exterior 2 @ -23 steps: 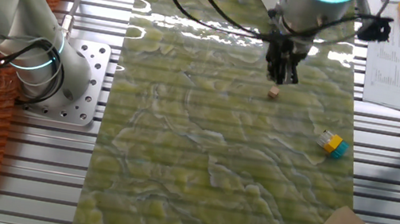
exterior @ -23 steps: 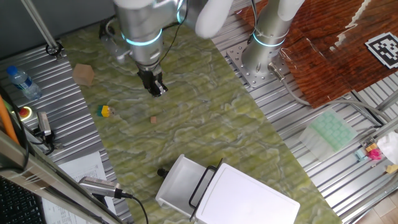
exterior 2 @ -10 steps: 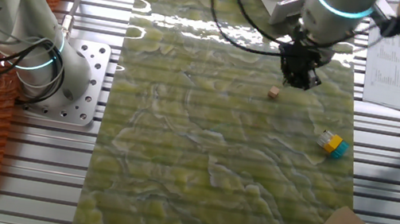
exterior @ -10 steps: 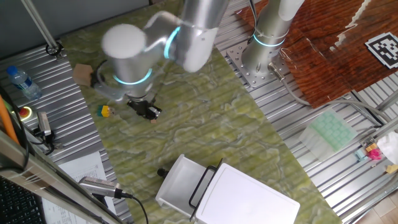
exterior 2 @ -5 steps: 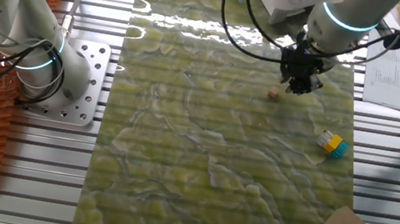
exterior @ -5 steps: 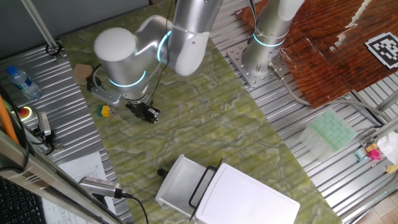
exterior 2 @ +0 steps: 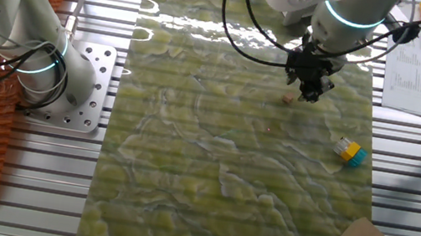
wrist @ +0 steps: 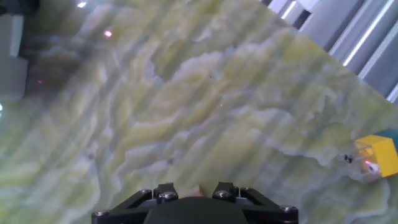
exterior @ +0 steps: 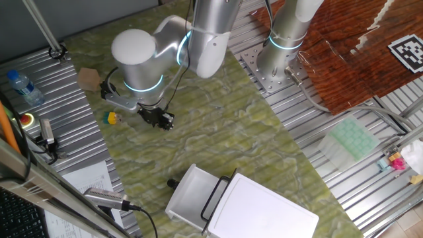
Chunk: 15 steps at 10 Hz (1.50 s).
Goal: Put things in the drawer
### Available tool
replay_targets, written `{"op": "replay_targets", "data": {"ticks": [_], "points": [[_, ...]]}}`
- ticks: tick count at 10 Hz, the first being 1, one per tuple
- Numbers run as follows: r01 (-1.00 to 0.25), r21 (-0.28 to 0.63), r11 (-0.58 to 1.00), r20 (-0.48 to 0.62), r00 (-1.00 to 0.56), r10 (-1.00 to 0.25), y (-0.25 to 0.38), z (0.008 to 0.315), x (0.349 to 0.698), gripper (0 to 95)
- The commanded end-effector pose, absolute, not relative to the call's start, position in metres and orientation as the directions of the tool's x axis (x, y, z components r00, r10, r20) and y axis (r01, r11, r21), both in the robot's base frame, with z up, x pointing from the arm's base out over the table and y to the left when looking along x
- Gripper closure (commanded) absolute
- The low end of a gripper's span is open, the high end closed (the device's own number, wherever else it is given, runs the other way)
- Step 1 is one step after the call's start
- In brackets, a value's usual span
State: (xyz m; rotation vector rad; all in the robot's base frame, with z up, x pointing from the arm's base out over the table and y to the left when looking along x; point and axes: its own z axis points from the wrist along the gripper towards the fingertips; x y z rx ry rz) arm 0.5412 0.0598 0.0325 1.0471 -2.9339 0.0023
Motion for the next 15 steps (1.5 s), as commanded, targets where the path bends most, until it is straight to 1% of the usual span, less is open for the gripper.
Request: {"op": "replay_targets", "data": {"ticks": [1, 12, 13, 15], "points": [[-0.643, 0.009, 0.766, 0.029, -0.765, -0.643, 0.060, 0.030, 0.539, 57.0], [-0.653, -0.016, 0.757, 0.037, -0.757, -0.652, 0.058, 0.018, 0.533, 57.0], [-0.653, -0.018, 0.757, 0.035, -0.757, -0.652, 0.057, 0.017, 0.531, 76.0], [-0.657, -0.024, 0.753, 0.035, -0.754, -0.656, 0.056, 0.017, 0.530, 76.0]]}}
